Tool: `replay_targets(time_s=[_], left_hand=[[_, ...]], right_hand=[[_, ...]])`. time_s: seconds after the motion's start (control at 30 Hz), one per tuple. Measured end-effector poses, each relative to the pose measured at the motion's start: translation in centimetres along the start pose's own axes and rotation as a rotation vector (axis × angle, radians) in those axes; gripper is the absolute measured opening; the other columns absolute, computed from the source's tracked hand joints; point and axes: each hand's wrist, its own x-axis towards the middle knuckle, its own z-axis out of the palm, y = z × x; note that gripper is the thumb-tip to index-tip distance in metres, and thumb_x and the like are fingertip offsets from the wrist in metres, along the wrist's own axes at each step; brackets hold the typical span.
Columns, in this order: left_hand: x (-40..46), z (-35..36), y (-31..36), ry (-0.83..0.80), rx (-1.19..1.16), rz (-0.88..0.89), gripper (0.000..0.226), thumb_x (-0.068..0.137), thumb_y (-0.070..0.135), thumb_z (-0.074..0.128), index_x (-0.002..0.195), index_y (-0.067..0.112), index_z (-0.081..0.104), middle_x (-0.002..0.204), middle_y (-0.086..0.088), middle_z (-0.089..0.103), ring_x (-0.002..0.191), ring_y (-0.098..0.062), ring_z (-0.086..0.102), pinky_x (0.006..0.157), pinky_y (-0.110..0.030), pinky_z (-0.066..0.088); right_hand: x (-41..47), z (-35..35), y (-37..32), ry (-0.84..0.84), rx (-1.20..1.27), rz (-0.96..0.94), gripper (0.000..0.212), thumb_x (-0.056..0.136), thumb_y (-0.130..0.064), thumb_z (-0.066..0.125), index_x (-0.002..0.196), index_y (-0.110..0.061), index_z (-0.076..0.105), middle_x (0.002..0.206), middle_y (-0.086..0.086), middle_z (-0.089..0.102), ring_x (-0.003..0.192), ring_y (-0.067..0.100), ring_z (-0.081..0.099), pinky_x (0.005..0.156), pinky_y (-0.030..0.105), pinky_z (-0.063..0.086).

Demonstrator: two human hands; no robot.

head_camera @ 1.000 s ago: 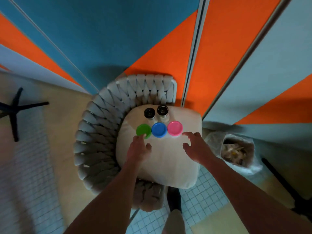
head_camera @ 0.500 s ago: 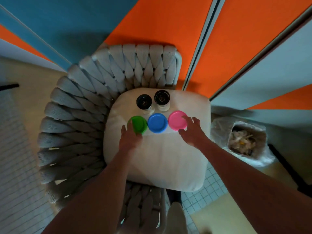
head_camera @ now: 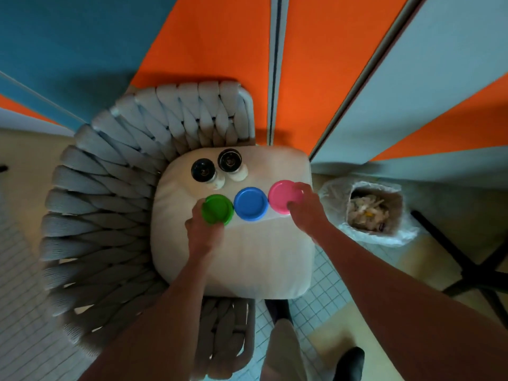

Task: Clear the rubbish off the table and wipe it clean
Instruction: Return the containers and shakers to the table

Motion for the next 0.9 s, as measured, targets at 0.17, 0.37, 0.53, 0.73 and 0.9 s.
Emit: replay_targets(time_s=[0.17, 0.37, 0.53, 0.73, 0.9], left_hand=[[-6.1, 2.4, 3.6, -0.042, -0.041, 0.101, 0.067, 0.084, 0.014, 0.069, 0.145, 0.028, 0.044, 0.128, -0.021, 0.048, 0.111, -0.036, 0.054, 0.086, -0.033, 0.046], [-15.0, 5.6, 8.7, -0.139, -0.118, 0.25, 0.071, 0.076, 0.034, 0.067, 0.144, 0.029, 0.047, 0.122, -0.013, 0.043, 0.106, -0.025, 0.049, 0.087, -0.029, 0.042], [-23.3, 8.7, 12.4, -0.194, -0.09, 0.369, 0.076, 0.067, 0.039, 0.058, 0.143, 0.031, 0.048, 0.123, -0.01, 0.044, 0.107, -0.021, 0.047, 0.089, -0.028, 0.04], [-33.5, 14.1, 15.1, -0.255, -0.016, 0.563, 0.068, 0.068, 0.045, 0.059, 0.134, 0.032, 0.056, 0.119, -0.014, 0.056, 0.107, -0.033, 0.059, 0.095, -0.048, 0.052], [-41.9, 19.9, 16.9, -0.346, 0.075, 0.793, 0.07, 0.07, 0.046, 0.062, 0.135, 0.022, 0.057, 0.127, -0.013, 0.059, 0.115, -0.026, 0.058, 0.096, -0.045, 0.053]], right_hand=[[-4.9, -6.7, 2.0, 0.152, 0.043, -0.027, 0.057, 0.082, -0.007, 0.055, 0.136, -0.021, 0.045, 0.118, 0.01, 0.046, 0.094, 0.021, 0.042, 0.071, 0.026, 0.033], [-10.3, -15.6, 5.0, 0.346, 0.225, 0.085, 0.067, 0.074, 0.001, 0.053, 0.134, -0.029, 0.047, 0.129, 0.006, 0.042, 0.105, 0.024, 0.044, 0.081, 0.036, 0.042], [-15.7, -23.8, 8.1, 0.472, 0.331, 0.081, 0.066, 0.076, -0.001, 0.054, 0.134, -0.032, 0.049, 0.133, 0.009, 0.045, 0.11, 0.03, 0.051, 0.09, 0.043, 0.051], [-23.5, -33.3, 14.1, 0.564, 0.515, 0.076, 0.062, 0.08, -0.006, 0.053, 0.134, -0.035, 0.049, 0.131, 0.007, 0.047, 0.105, 0.03, 0.056, 0.083, 0.044, 0.056], [-30.1, -40.8, 21.6, 0.658, 0.665, 0.051, 0.063, 0.078, -0.016, 0.058, 0.135, -0.039, 0.044, 0.132, 0.005, 0.047, 0.109, 0.032, 0.058, 0.087, 0.056, 0.056]])
